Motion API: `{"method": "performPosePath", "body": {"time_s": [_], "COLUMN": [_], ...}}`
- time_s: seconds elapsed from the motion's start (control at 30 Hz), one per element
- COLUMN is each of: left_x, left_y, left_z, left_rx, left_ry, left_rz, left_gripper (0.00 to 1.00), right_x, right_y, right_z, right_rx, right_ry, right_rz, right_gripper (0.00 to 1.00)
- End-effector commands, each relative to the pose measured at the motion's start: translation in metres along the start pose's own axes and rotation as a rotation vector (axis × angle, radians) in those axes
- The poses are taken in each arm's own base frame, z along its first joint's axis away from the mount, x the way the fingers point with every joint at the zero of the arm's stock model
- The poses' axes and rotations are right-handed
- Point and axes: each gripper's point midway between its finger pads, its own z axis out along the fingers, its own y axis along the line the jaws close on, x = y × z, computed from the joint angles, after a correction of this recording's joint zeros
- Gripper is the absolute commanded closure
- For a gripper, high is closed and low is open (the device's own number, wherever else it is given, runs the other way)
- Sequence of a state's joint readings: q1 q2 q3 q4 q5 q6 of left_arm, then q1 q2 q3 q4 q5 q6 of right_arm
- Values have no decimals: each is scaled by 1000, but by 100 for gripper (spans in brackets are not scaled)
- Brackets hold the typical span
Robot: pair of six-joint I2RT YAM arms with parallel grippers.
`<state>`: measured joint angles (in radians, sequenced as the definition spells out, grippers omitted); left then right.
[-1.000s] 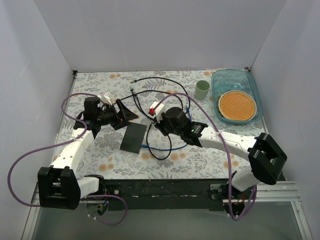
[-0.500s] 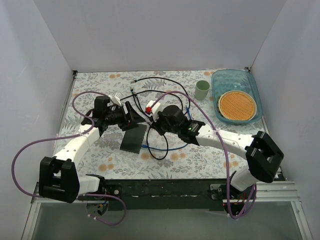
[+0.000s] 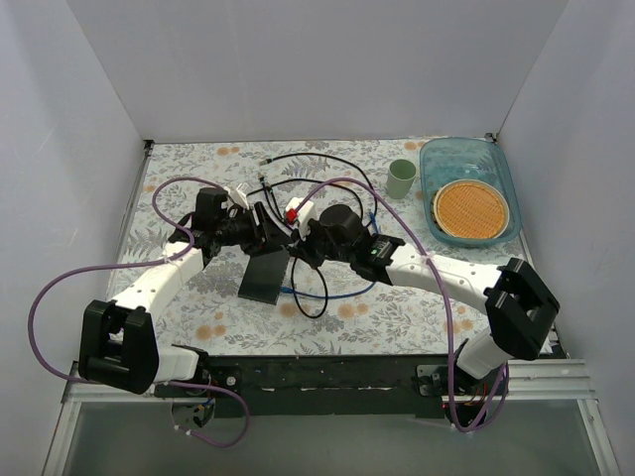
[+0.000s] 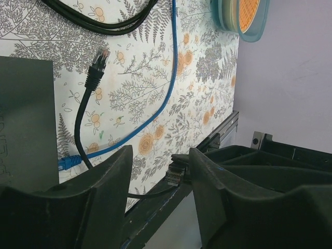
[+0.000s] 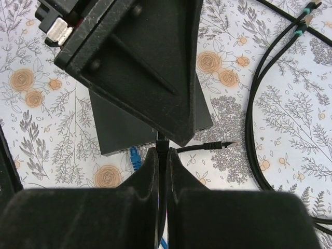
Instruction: Insert the plug into the switch port
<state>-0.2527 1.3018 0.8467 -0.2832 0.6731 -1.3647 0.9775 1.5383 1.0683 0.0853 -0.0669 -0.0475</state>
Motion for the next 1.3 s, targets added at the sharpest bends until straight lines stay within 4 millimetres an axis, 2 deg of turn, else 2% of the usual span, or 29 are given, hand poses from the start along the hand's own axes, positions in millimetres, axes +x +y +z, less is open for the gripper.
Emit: {"method": "performPosePath", "body": {"time_s": [0.0,0.07,0.13,0.23,0.4,0.43,0.53,0.57,0.87,0.93,1.0,1.03,1.07,1.2,1.23,1.27], "left_x": [-11,-10,-9,-8,-8,-8,-8,-8,-9,-11,-11,-11,-11,-12,-13,-15], "left_y": [-12,-12,-11,-13,-16,-17,-11,-11,-15,-19,-24,-28,-30,-35,-37,-38], "left_z": [-2,-2,-2,-3,-5,-6,-5,-5,-6,-7,-9,-10,-10,-13,-15,-16], "left_rx": [16,18,16,19,24,24,-5,-11,-14,-4,16,33,40,64,70,69], "left_ry": [-33,-32,-31,-31,-41,-43,-49,-54,-63,-64,-64,-59,-61,-70,-77,-86], "left_rz": [45,43,41,43,36,31,-17,-31,-138,-136,-123,-116,-111,-63,-46,-30], "left_gripper": [60,71,87,100,100,100,100,100,100,100,100,100,100,100,98,81], "right_x": [-28,-27,-28,-29,-28,-28,-26,-25,-18,-15,-15,-16,-16,-21,-22,-24], "right_y": [11,11,11,11,11,10,7,7,2,2,2,2,1,-6,-6,-13], "right_z": [2,2,2,2,4,4,3,4,5,7,8,9,9,9,8,5], "right_rx": [-51,-53,-54,-54,-50,-44,-31,-29,5,8,5,10,18,50,51,83], "right_ry": [-69,-68,-68,-69,-60,-54,-49,-43,-22,-17,-23,-26,-27,-31,-32,-36], "right_rz": [18,18,16,21,28,29,30,31,0,-4,-3,4,6,8,7,7], "right_gripper": [99,99,99,99,99,90,75,73,70,71,78,91,99,99,99,99]}}
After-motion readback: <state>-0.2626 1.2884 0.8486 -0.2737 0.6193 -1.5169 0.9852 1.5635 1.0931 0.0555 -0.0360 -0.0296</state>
